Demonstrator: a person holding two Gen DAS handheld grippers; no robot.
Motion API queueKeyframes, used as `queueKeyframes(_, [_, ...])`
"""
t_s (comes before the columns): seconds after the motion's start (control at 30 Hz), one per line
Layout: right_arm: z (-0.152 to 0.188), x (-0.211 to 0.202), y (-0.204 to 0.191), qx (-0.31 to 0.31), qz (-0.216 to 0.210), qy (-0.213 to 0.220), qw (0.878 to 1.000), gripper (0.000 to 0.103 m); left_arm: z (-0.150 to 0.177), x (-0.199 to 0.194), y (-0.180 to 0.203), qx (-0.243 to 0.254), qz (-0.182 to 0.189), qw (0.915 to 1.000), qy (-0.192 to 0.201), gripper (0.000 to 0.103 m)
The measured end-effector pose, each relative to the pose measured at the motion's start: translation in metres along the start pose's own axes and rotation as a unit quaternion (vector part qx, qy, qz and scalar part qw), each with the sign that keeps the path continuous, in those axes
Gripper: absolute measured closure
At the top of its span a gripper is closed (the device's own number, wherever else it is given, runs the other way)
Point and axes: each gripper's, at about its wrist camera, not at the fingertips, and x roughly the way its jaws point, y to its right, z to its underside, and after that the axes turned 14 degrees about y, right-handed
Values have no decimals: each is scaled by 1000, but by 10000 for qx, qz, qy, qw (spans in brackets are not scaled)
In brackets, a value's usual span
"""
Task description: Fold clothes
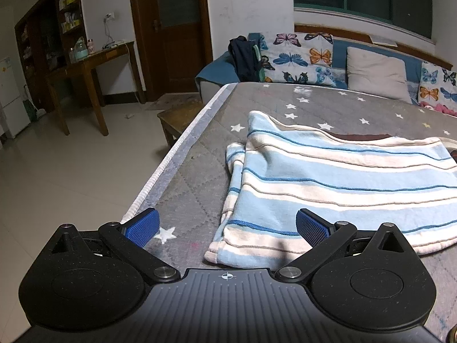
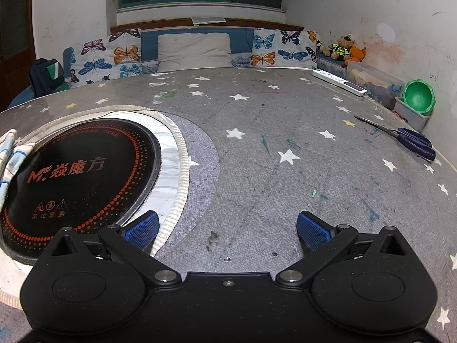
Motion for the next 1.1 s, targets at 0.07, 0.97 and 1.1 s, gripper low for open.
queueKeyframes(0.07, [0, 0, -1, -3, 0, -1, 10000, 0, -1, -1, 0, -5, 13, 10000, 28, 0])
queueKeyframes(0.97, [-1, 0, 4, 4, -2, -2, 10000, 0, -5, 7, 1, 112, -24, 9998, 186, 0])
queueKeyframes(1.1, [-1, 0, 4, 2, -2, -2, 10000, 0, -7, 7, 2, 142, -32, 9997, 181, 0])
